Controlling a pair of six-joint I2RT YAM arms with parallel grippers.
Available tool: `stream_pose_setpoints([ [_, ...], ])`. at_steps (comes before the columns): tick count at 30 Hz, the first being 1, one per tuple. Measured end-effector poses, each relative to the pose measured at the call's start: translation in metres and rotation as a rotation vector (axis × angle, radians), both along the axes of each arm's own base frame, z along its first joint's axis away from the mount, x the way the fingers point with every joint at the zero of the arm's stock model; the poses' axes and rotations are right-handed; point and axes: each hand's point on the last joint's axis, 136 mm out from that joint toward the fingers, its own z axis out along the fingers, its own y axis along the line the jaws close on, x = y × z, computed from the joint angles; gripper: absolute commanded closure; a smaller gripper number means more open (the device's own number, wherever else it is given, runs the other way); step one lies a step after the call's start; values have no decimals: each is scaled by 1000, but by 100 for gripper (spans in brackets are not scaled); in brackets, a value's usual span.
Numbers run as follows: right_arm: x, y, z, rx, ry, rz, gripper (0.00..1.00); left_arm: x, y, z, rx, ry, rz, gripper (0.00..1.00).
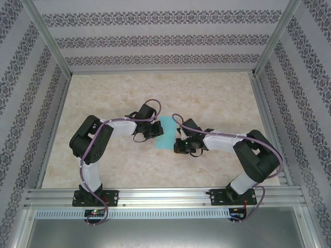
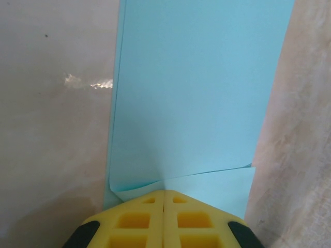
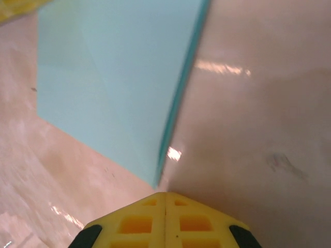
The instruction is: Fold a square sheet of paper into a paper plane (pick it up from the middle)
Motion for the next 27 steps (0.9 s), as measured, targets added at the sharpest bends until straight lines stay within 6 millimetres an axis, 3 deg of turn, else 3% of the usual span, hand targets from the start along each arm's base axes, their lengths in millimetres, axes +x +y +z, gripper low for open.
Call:
stream_pose_setpoints([
  [3, -3, -11, 5, -34, 10, -40, 85, 0, -1, 0, -3, -1, -5, 88],
  [8, 25, -21, 31, 0, -79, -182, 65, 0, -5, 5, -25, -13, -30, 77],
  [15, 79, -14, 53, 91, -146, -301, 61, 1, -9, 29, -63, -55, -44, 65],
  [21, 98, 3, 46, 128, -125, -290, 58, 8, -3, 68, -74, -161, -12, 61],
  [24, 100, 9, 35, 130, -95, -278, 57, 2, 4, 67, -62, -166, -2, 57],
  [27, 97, 10, 25, 125, -63, -268, 58, -7, 10, 52, -43, -136, 1, 56],
])
